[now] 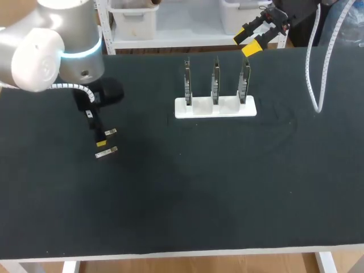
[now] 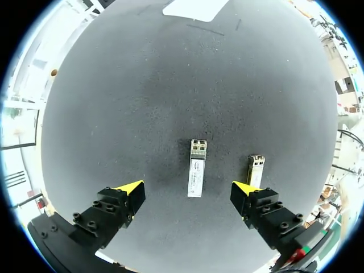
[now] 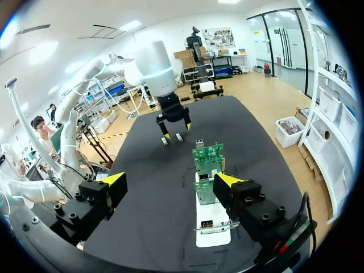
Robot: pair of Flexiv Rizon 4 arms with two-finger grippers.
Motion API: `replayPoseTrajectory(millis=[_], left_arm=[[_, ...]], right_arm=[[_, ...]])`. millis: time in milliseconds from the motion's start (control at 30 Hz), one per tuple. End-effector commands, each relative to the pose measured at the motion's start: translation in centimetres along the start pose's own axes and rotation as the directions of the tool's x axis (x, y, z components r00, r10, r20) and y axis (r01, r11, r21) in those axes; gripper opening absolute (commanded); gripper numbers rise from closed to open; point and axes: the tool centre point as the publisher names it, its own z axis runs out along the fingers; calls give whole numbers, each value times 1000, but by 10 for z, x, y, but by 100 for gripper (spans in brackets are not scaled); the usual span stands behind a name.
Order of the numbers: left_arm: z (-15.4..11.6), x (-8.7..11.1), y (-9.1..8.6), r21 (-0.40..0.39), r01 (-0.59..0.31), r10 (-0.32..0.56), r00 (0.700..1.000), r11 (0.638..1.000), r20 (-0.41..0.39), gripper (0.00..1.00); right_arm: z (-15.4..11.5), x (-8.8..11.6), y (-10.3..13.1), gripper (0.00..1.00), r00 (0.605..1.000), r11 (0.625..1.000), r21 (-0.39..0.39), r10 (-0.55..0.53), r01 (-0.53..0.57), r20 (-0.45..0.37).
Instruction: Pick up the optical module with the left hand, and insert it into the network port with the right hand.
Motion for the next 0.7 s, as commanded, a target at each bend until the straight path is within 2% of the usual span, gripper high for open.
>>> replayPoseTrajectory(millis=[33, 700], left_arm=[[6, -1, 5, 17, -8, 7, 1000, 1000, 6, 100], [11, -2, 7, 41, -12, 12, 1000, 999, 12, 100]], right_arm=[[0, 0, 1, 100, 1000, 1000, 2, -1, 1, 1], [0, 0, 1, 100, 1000, 1000, 2, -1, 1, 1]])
